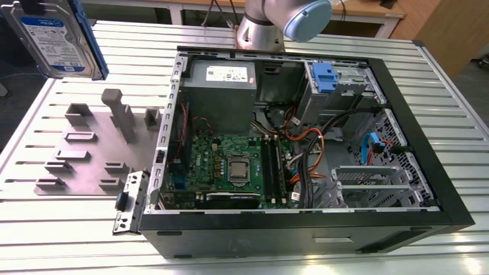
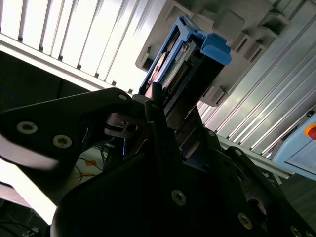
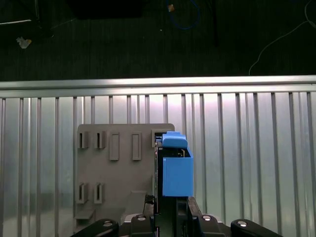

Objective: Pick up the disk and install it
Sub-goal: 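Pick up the disk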

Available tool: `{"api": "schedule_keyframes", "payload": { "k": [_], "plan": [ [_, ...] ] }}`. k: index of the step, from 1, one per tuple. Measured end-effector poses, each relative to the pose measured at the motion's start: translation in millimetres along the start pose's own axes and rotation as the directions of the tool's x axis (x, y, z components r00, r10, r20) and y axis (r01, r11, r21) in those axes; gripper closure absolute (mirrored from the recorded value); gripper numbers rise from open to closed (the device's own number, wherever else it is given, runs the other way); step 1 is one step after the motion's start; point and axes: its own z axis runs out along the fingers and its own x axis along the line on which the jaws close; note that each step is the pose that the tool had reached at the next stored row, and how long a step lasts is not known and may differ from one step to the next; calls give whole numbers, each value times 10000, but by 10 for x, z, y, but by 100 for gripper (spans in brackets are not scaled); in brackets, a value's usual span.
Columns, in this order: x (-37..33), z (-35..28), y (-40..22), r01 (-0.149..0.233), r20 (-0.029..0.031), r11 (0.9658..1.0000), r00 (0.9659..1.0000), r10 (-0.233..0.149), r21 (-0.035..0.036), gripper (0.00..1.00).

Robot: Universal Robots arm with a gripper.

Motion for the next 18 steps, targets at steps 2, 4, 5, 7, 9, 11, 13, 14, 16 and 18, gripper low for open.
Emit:
{"api": "schedule_keyframes", "payload": {
  "k": [2, 4, 5, 7, 9, 11, 13, 14, 16, 18],
  "plan": [
    [0, -1, 0, 0, 0, 10000, 10000, 0, 0, 65],
    [0, -16, 1, 0, -1, 10000, 10000, 0, -2, 65],
    [0, -26, 1, 0, 0, 10000, 10000, 0, -1, 65],
    [0, -50, 2, 0, 0, 10000, 10000, 0, 0, 65],
    [-1, -88, 3, 0, -1, 10000, 10000, 0, -1, 65],
    [-1, -135, 5, 0, 0, 10000, 10000, 0, 0, 65],
    [-1, -189, 7, 0, 0, 10000, 10000, 0, 0, 65],
    [-1, -216, 9, 1, 0, 10000, 10000, -1, 0, 65],
    [-1, -259, 11, 0, 1, 10000, 10000, 0, 1, 65],
    [-2, -297, 12, -1, 0, 10000, 10000, 1, 0, 65]
  ]
}}
